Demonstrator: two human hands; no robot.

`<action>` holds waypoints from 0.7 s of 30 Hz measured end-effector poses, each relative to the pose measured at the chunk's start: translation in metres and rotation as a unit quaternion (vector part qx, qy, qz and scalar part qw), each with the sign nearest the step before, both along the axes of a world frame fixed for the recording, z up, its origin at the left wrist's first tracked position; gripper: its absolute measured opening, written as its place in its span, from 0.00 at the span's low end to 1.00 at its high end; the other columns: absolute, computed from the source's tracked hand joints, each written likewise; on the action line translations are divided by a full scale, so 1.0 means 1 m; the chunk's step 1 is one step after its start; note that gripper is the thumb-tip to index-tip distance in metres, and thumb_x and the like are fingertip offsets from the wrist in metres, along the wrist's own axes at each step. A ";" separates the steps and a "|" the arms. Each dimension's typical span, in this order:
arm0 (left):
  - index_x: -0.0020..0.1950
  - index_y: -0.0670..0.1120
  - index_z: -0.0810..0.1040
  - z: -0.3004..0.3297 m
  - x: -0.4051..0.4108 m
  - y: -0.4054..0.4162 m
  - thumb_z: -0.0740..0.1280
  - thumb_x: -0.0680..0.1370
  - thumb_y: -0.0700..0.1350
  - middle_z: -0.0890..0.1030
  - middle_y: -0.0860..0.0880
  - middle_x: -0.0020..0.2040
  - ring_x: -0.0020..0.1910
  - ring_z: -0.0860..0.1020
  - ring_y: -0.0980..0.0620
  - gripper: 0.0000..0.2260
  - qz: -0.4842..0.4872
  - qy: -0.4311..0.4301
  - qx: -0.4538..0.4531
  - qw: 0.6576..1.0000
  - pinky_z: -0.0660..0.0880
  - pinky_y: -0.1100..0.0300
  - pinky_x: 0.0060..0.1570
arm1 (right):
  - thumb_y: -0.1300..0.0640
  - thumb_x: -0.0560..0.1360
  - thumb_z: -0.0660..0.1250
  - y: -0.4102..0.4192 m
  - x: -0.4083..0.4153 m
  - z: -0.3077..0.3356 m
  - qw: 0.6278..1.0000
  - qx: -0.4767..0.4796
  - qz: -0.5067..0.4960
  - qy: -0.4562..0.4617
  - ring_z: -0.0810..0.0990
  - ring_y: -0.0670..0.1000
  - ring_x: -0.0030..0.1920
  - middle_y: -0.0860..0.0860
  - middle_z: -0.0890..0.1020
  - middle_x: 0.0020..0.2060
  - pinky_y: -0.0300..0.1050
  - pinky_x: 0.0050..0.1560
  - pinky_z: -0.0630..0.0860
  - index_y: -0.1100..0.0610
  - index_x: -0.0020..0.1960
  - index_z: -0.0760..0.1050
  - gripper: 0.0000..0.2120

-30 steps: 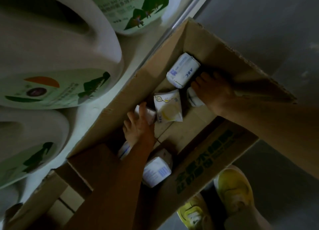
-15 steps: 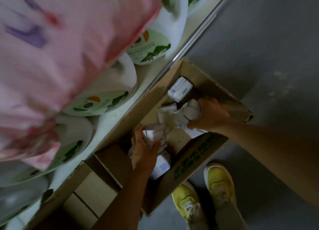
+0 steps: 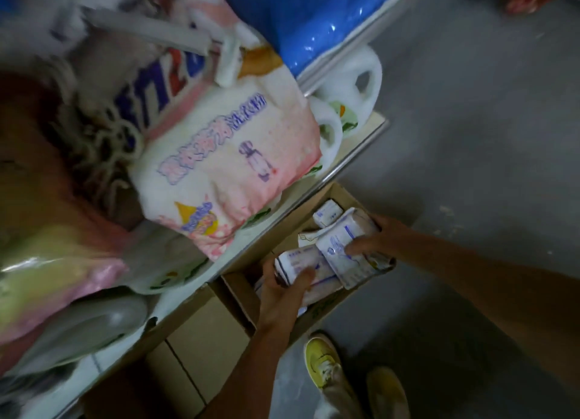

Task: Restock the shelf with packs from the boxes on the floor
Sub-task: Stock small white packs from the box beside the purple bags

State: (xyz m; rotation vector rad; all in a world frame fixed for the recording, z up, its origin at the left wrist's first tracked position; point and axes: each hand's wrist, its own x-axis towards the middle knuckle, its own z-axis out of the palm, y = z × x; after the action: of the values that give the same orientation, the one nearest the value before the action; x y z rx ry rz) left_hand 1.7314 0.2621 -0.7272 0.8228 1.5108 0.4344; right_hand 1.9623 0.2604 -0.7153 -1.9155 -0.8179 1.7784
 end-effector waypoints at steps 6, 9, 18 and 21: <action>0.58 0.54 0.75 0.094 -0.017 -0.025 0.75 0.73 0.43 0.83 0.48 0.52 0.48 0.84 0.47 0.17 0.056 -0.030 -0.001 0.998 0.82 0.52 0.37 | 0.59 0.69 0.76 -0.027 -0.016 0.097 0.998 0.047 0.026 0.011 0.85 0.44 0.41 0.48 0.85 0.44 0.42 0.40 0.82 0.50 0.51 0.77 0.14; 0.59 0.52 0.75 0.138 -0.025 -0.045 0.76 0.73 0.43 0.84 0.46 0.52 0.46 0.84 0.45 0.18 0.097 -0.036 0.006 0.995 0.81 0.53 0.34 | 0.59 0.67 0.79 -0.037 -0.022 0.144 0.992 0.117 0.030 -0.039 0.82 0.38 0.41 0.41 0.82 0.43 0.30 0.34 0.75 0.48 0.47 0.75 0.15; 0.58 0.51 0.76 0.285 -0.037 -0.098 0.73 0.75 0.40 0.84 0.41 0.52 0.44 0.84 0.41 0.15 0.150 -0.110 0.088 0.979 0.82 0.47 0.35 | 0.48 0.63 0.80 -0.063 -0.064 0.306 0.913 0.358 0.120 -0.156 0.77 0.42 0.56 0.42 0.78 0.56 0.41 0.54 0.76 0.47 0.60 0.69 0.31; 0.59 0.51 0.75 0.334 -0.053 -0.107 0.74 0.73 0.43 0.84 0.42 0.51 0.42 0.84 0.42 0.16 0.178 -0.145 0.095 0.969 0.81 0.50 0.32 | 0.40 0.66 0.76 -0.075 -0.085 0.360 0.895 0.407 0.149 -0.104 0.75 0.44 0.60 0.45 0.76 0.60 0.43 0.60 0.74 0.43 0.62 0.69 0.29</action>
State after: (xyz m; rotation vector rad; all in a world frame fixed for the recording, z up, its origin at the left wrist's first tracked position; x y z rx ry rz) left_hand 1.6783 0.1548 -0.3935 0.6012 1.3556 0.9387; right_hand 1.8775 0.1854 -0.3556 -1.4473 -1.6819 1.0684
